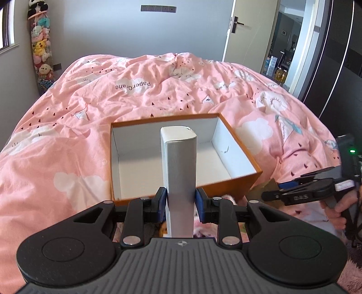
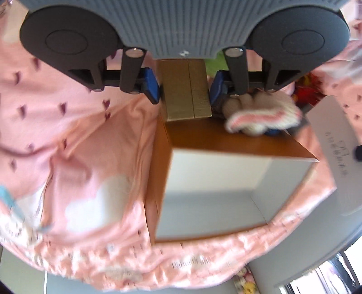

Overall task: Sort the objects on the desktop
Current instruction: 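Carry the white box with the left tool while the right tool carries the gold cube into the orange box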

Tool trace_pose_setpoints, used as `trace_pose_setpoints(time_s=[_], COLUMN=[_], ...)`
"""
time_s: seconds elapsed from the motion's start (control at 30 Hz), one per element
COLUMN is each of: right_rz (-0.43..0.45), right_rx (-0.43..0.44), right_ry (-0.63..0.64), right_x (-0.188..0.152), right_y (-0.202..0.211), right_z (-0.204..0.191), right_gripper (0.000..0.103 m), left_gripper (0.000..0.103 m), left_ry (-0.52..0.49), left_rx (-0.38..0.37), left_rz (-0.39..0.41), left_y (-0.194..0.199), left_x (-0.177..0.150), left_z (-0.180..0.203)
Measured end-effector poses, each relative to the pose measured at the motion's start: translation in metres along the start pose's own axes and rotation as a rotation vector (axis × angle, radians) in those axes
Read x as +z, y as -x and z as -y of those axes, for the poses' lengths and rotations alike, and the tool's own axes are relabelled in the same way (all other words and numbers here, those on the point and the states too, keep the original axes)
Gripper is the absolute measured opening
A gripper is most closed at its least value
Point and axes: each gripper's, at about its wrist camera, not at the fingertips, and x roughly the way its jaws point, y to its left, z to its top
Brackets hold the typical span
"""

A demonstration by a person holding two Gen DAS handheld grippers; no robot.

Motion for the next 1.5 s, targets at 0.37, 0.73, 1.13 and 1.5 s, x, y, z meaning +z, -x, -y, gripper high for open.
trace_pose_setpoints(time_s=[0.37, 0.73, 1.13, 1.5], right_rz=[0.203, 0.014, -0.101, -0.166], right_rx=[0.19, 0.169, 0.163, 0.192], right_ry=[0.087, 0.024, 0.039, 0.05], right_x=[0.094, 0.124, 0.127, 0.133], right_y=[0.028, -0.093, -0.141, -0.177], right_z=[-0.039, -0.037, -0.032, -0.043], right_gripper=[0.049, 0.049, 0.049, 0.049], left_gripper=[0.031, 0.031, 0.031, 0.031], left_ry=[0.016, -0.02, -0.009, 0.059], left_rx=[-0.02, -0.06, -0.186, -0.17], left_rz=[-0.012, -0.199, -0.473, -0.58], left_y=[-0.033, -0.12, -0.204, -0.253], left_x=[0.065, 0.094, 0.074, 0.07], left_z=[-0.035, -0.056, -0.07, -0.093])
